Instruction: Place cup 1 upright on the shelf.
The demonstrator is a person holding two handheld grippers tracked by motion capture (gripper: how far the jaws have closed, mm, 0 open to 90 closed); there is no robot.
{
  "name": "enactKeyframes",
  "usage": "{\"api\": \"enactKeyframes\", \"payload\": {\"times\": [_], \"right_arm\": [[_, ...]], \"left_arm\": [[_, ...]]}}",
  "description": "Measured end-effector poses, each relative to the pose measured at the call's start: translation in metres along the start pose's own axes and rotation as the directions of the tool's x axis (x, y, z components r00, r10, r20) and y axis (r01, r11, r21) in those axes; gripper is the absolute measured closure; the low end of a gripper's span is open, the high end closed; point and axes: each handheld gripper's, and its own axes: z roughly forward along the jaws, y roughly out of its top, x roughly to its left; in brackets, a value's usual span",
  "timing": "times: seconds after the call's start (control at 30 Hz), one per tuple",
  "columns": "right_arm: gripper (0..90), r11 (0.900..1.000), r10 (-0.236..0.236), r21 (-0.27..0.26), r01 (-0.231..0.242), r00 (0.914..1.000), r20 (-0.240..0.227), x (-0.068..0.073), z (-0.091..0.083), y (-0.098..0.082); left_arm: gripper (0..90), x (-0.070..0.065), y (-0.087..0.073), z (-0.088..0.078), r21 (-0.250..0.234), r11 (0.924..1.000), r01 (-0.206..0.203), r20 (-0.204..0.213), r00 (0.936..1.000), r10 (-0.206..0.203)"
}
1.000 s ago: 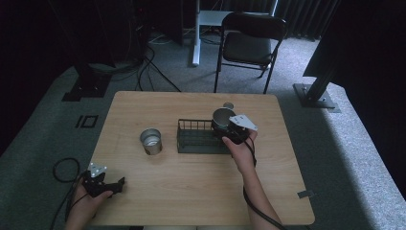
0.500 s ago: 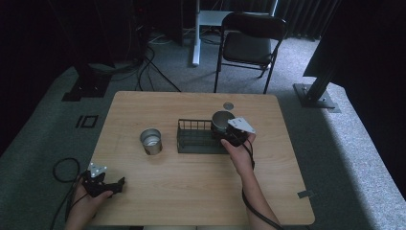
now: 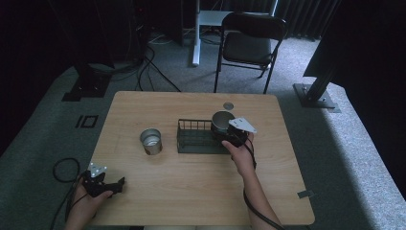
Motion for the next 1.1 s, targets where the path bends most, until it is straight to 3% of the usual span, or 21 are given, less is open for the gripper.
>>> {"api": "enactKeyframes", "payload": {"times": [0.07,0.27,0.97,1.1], "right_arm": [[11.5,1.000,-0.023,0.019,0.023,0.9997,0.002,0.001,-0.001,0.001],[11.3,1.000,-0.008,0.015,0.008,1.0000,0.005,0.001,-0.006,0.001],[11.3,0.997,-0.074,0.028,0.074,0.9972,-0.008,0.000,-0.025,-0.005],[11.3,0.997,-0.069,0.029,0.069,0.9976,-0.010,-0.001,-0.030,-0.006]], "left_arm": [[1.8,0.000,0.000,0.000,0.000,1.0000,0.000,0.000,1.0000,0.000],[1.8,0.000,0.000,0.000,0.000,1.0000,0.000,0.000,1.0000,0.000],[1.8,0.000,0.000,0.000,0.000,1.0000,0.000,0.000,1.0000,0.000],[1.8,0.000,0.000,0.000,0.000,1.0000,0.000,0.000,1.0000,0.000]]}}
